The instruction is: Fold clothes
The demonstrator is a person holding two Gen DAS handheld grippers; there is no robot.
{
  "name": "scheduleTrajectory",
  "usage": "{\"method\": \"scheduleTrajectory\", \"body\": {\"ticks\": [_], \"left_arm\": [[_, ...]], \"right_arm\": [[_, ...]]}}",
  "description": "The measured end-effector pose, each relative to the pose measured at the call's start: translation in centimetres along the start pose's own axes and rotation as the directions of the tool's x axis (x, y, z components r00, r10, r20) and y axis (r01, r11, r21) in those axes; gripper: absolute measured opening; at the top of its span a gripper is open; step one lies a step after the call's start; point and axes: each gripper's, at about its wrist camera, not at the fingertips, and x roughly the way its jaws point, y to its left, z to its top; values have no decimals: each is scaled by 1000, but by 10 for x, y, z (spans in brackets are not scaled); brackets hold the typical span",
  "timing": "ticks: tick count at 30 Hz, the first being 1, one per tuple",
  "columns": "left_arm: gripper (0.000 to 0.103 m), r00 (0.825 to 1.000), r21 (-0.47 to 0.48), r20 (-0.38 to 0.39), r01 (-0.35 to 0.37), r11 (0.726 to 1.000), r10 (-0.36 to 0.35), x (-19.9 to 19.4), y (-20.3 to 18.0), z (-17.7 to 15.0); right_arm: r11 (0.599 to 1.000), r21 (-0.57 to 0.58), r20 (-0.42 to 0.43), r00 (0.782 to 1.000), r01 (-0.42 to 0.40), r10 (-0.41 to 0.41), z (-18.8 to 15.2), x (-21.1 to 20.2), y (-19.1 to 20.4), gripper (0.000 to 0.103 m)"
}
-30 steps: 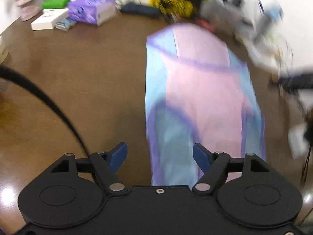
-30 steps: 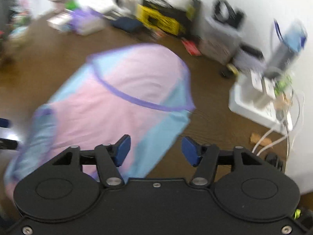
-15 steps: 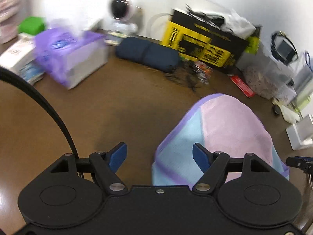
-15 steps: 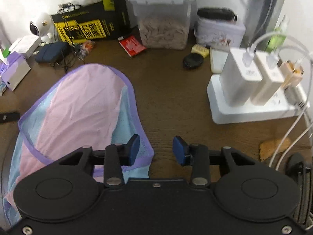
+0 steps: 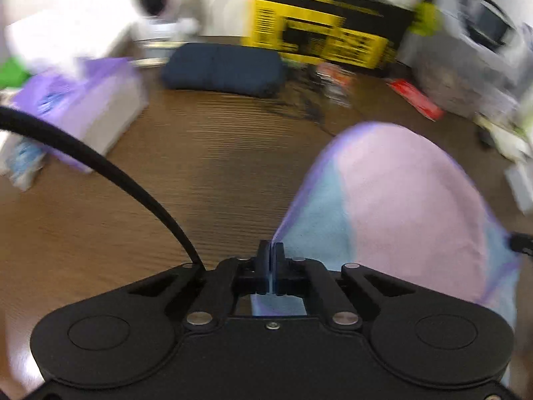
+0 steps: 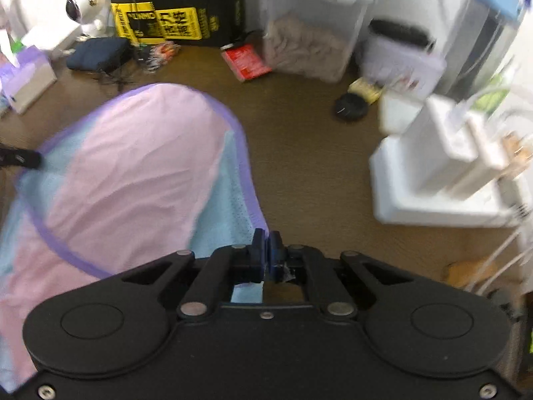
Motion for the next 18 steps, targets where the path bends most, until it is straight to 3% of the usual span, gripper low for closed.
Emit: {"method": "scheduleTrajectory", "body": {"ticks": [5,6,7,8,10,12,15,18], "left_arm": [[2,999,-5,40,-27,1000,27,0,4,-4],[3,999,6,40,-25,1000,24,0,3,-2],[7,999,24,36,-22,999,22,0,1,0],[11,999,33,31,-20,999,19,-1,0,1],[44,1000,51,17,11,999,-12,-2,-2,7],[54,998,71,45,31,997,-35,-2,-4,13],[51,997,115,45,52,992,-57,4,-11,20],[12,997,138,18,67,988,-70,11,-17,22]], "right_arm": [[1000,-30,2,1000,-4,4,2,4,5,7],[999,-38,1,1000,-11,11,3,3,7,12],[999,-50,8,1000,-14,15,6,1,9,30],[998,-63,28,1000,-11,12,10,-1,10,39],[996,-88,50,999,-11,15,16,-1,12,40],[989,-143,78,996,-30,42,28,4,20,39],[983,-174,95,993,-55,72,43,16,28,39],[978,-189,65,992,-92,106,52,32,33,31]]}}
